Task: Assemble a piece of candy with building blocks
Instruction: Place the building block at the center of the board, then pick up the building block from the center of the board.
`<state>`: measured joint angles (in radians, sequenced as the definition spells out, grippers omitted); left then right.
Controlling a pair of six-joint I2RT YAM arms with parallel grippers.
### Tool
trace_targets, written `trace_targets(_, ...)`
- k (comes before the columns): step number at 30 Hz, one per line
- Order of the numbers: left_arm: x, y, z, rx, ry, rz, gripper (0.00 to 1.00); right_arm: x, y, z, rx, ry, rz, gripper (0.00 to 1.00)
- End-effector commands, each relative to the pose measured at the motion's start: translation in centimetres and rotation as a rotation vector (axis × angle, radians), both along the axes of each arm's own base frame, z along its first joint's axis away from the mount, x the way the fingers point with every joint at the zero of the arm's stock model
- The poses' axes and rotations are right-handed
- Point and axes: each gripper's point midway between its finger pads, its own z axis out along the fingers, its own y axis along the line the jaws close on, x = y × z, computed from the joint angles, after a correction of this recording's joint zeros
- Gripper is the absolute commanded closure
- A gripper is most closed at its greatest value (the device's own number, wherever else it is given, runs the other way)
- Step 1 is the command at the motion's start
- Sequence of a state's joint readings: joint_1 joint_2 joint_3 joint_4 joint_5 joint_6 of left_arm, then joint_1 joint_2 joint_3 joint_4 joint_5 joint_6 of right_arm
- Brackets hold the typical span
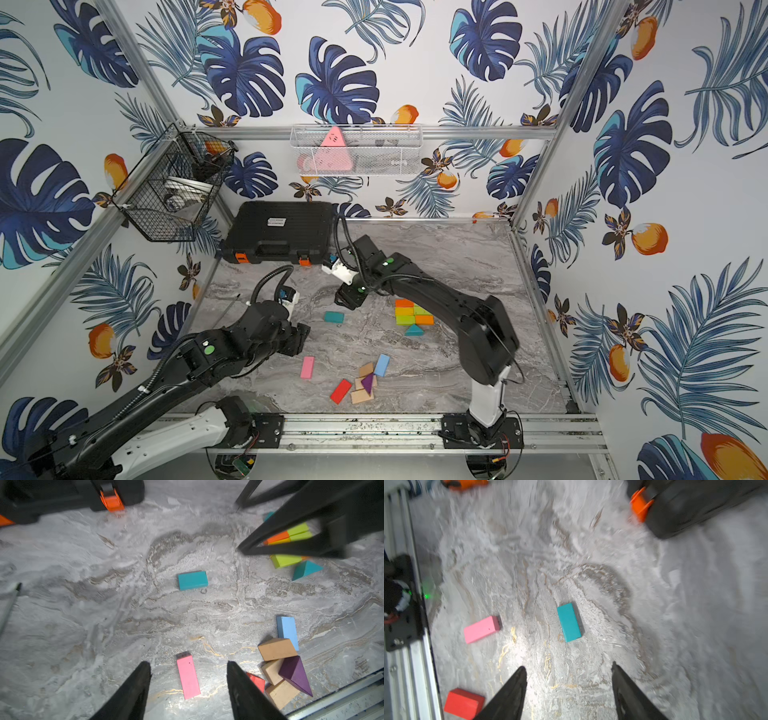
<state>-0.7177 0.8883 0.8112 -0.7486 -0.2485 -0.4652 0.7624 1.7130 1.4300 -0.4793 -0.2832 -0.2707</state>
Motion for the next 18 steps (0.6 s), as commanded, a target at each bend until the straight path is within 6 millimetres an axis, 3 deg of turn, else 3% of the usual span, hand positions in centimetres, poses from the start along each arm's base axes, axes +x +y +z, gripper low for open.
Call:
trace_targets(1,-0.3,-1.8,-2.2,-0.086,0.089,0.012,0.36,-1.0,-1.2,3.6,0.248,-0.002,-0.144,0.33)
trace_targets(7,-0.8,-1.6,-7.7,-0.059,0.190,0.078,0.30,-5.5,-7.5,3.0,0.354,-0.011,-0.287,0.30)
trace_targets(11,-1.1,-1.4,-10.8,-0.019,0.246,0.101,0.30,-7.4,-9.8,1.7,0.376,-0.020,-0.320,0.29)
trace_targets(18,-2.3,-0.6,-13.4,-0.010,0.290,0.133,0.33,-7.1,-13.4,-0.6,0.351,-0.093,-0.468,0.25)
